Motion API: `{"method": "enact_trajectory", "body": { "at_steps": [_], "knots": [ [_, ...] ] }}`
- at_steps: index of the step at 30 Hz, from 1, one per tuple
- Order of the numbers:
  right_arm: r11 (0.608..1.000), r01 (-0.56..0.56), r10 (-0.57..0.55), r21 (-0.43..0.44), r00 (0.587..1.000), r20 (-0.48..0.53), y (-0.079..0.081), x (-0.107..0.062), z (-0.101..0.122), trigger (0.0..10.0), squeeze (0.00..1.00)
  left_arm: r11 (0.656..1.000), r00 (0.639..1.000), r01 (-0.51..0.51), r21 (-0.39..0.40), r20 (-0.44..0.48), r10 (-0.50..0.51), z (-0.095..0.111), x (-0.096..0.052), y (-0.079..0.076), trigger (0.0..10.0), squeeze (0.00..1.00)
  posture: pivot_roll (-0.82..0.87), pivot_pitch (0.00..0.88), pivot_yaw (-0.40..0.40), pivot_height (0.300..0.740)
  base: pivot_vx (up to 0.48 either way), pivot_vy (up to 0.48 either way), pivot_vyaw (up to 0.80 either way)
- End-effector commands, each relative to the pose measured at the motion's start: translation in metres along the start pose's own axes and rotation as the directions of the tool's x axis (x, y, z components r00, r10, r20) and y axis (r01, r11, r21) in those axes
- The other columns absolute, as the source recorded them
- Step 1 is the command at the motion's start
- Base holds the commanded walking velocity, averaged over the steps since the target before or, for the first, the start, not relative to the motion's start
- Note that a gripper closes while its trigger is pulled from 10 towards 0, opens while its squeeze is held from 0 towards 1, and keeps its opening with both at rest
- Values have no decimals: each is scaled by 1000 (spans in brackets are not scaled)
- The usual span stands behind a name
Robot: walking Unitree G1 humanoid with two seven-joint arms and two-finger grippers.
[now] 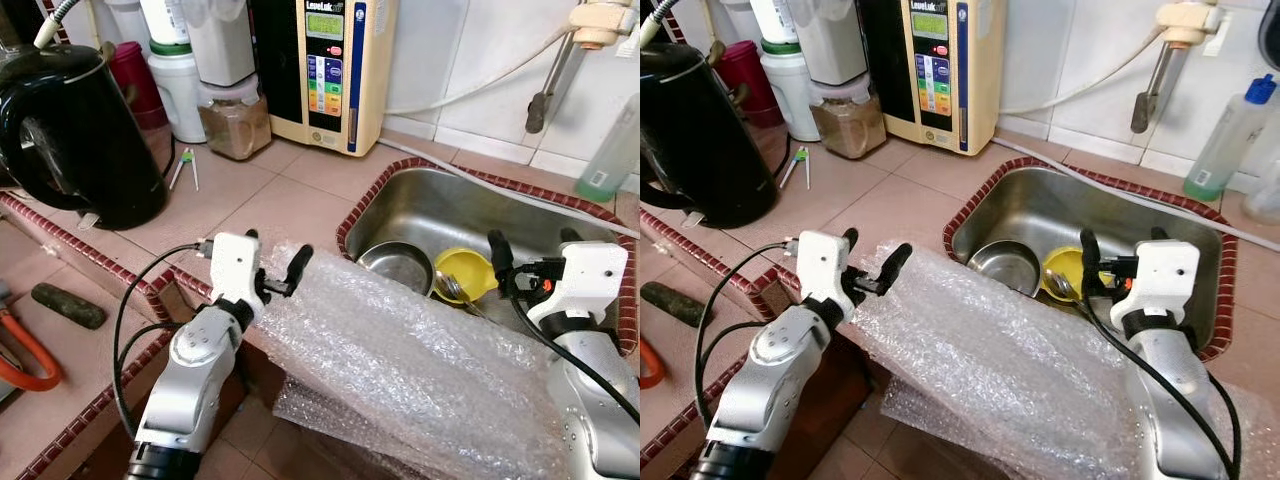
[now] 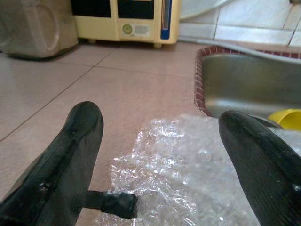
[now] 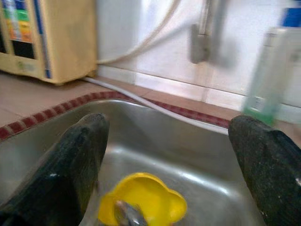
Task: Kitchen organization
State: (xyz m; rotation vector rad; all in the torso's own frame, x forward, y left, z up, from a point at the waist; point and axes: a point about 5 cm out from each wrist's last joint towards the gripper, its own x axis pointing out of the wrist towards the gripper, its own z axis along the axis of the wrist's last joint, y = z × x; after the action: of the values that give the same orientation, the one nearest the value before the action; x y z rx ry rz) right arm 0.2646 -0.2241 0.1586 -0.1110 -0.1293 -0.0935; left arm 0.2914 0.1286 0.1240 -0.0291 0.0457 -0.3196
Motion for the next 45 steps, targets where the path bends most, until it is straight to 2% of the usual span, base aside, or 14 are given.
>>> {"method": "enact_trajectory", "body": {
  "at_steps": [1, 6, 12, 20, 25, 27, 30, 40, 45],
  "knots": [
    [1000, 10, -10, 1, 1000, -1, -1, -3, 2, 10000, 0, 1000, 1000, -4, 11, 6, 4, 4, -1, 1, 10000, 0, -75, 2, 21, 740, 0, 0, -763],
    [1000, 10, -10, 11, 1000, -20, 4, -7, 2, 10000, 0, 1000, 1000, -25, 15, -11, 25, 2, -2, 1, 10000, 0, -78, 0, 20, 740, 0, 0, -763],
    [1000, 7, -7, 15, 1000, -26, 8, -9, 3, 10000, 0, 1000, 1000, 7, -1, -1, -7, 5, 0, -4, 10000, 0, -88, 0, 30, 740, 0, 0, -763],
    [1000, 4, -4, 22, 1000, -17, 10, -8, 7, 10000, 0, 1000, 1000, 18, 25, 20, -19, 9, 2, -7, 10000, 0, -99, 0, 37, 740, 0, 0, -762],
    [1000, -4, 3, 20, 1000, 6, 12, -8, 10, 10000, 0, 999, 999, 21, 31, 26, -22, 11, 2, -9, 10000, 0, -96, 0, 37, 740, 0, 0, 0],
    [998, 0, -1, 65, 1000, 28, 15, -5, 15, 10000, 0, 999, 999, 24, 28, 24, -25, 11, 3, -10, 10000, 0, -93, 0, 40, 740, 0, 0, 0],
    [998, -7, 5, 55, 999, 33, 16, -4, 17, 10000, 0, 999, 999, 29, 34, 30, -30, 12, 2, -12, 10000, 0, -90, 0, 37, 740, 0, 0, 0],
    [998, -20, 18, 63, 999, 30, 19, -2, 17, 10000, 0, 999, 1000, 12, 45, 15, -13, 10, 2, -11, 10000, 0, -86, 0, 32, 740, 0, 0, 0],
    [995, -12, 10, 98, 1000, 22, 19, -2, 16, 10000, 0, 999, 1000, 15, 52, 11, -15, 10, 3, -12, 10000, 0, -89, 0, 32, 740, 0, 0, 0]
  ]
}}
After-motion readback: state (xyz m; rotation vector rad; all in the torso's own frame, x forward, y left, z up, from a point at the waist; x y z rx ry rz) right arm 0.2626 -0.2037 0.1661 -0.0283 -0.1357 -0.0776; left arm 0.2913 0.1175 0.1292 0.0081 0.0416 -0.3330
